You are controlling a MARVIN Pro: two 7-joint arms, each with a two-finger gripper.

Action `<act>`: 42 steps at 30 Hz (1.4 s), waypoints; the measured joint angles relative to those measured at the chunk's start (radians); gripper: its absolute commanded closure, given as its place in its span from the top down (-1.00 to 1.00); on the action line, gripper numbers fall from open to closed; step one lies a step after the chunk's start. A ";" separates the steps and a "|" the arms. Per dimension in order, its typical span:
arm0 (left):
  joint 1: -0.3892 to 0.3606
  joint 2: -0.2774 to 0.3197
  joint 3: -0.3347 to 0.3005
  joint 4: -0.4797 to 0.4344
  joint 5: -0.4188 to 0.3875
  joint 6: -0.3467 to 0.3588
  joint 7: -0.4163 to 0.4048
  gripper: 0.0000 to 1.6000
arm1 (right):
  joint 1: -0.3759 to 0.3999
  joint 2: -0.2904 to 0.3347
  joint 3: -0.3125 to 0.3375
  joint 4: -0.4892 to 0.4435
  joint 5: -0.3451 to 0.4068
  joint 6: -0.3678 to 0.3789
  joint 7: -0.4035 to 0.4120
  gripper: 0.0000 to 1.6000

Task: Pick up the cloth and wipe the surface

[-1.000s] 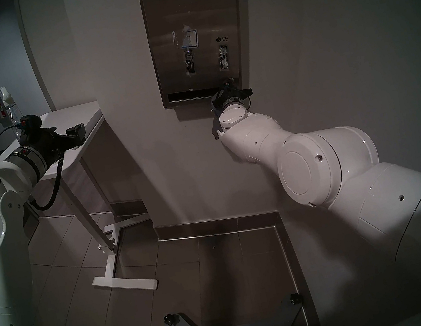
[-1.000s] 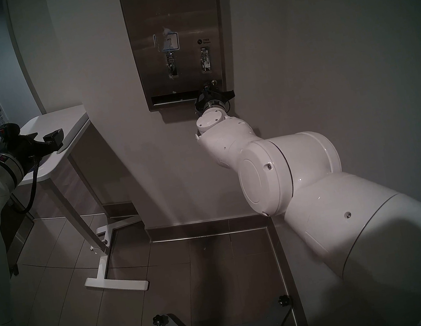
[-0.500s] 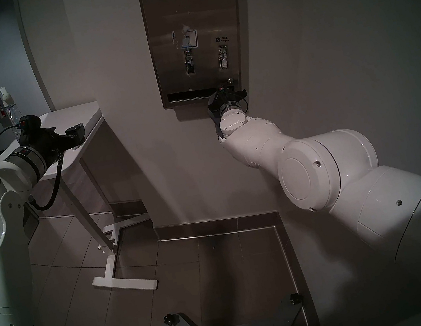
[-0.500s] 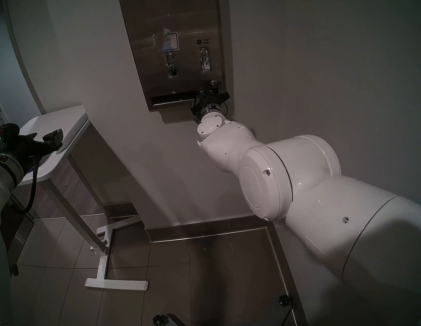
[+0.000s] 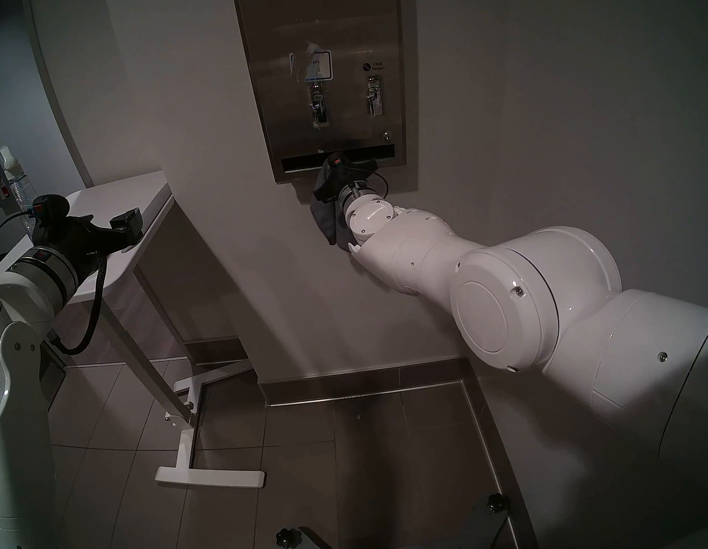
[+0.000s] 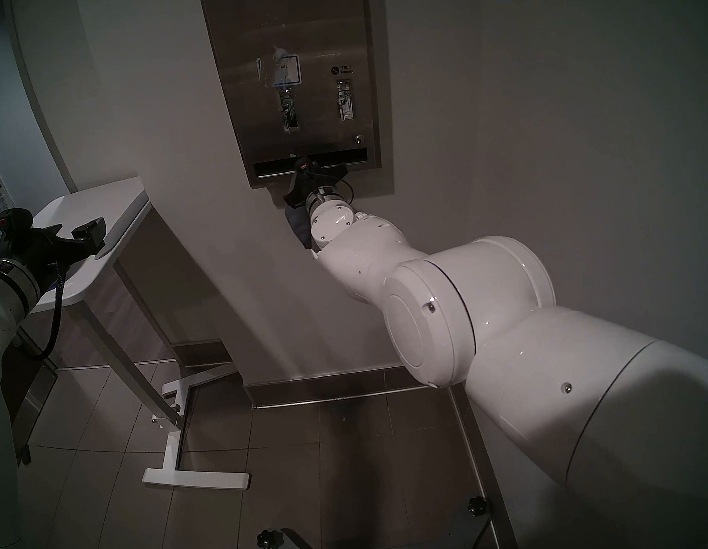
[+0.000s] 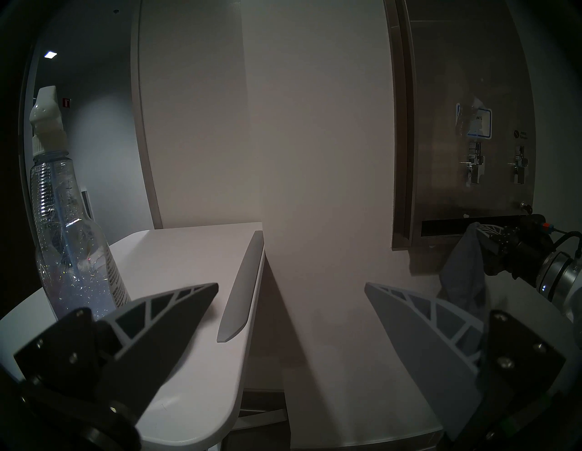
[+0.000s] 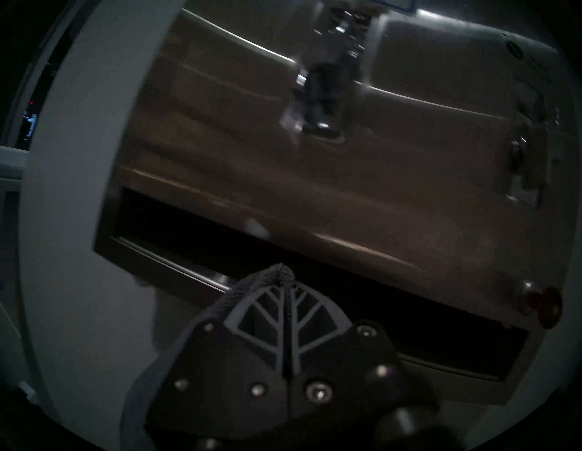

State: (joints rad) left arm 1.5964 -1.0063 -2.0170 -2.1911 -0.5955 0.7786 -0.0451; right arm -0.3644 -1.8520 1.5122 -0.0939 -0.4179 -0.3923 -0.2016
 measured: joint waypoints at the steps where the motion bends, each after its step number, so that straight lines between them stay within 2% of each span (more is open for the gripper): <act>1: 0.000 0.000 0.000 0.000 0.000 0.000 0.000 1.00 | 0.000 -0.002 0.000 -0.001 0.000 -0.003 0.004 -1.00; 22: 0.004 0.000 0.002 0.001 0.000 0.002 0.005 1.00 | 0.045 -0.029 0.024 -0.062 0.043 -0.112 0.113 -1.00; 36: 0.005 0.001 0.003 0.001 0.000 0.003 0.007 1.00 | 0.047 -0.028 0.047 -0.086 0.075 -0.159 0.181 -1.00; 42: 0.005 0.001 0.003 0.001 0.000 0.003 0.008 1.00 | 0.041 -0.038 0.043 -0.085 0.081 -0.171 0.237 -1.00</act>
State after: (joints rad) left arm 1.6013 -1.0054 -2.0140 -2.1901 -0.5952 0.7819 -0.0367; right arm -0.3237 -1.8899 1.5556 -0.1784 -0.3364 -0.5633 0.0356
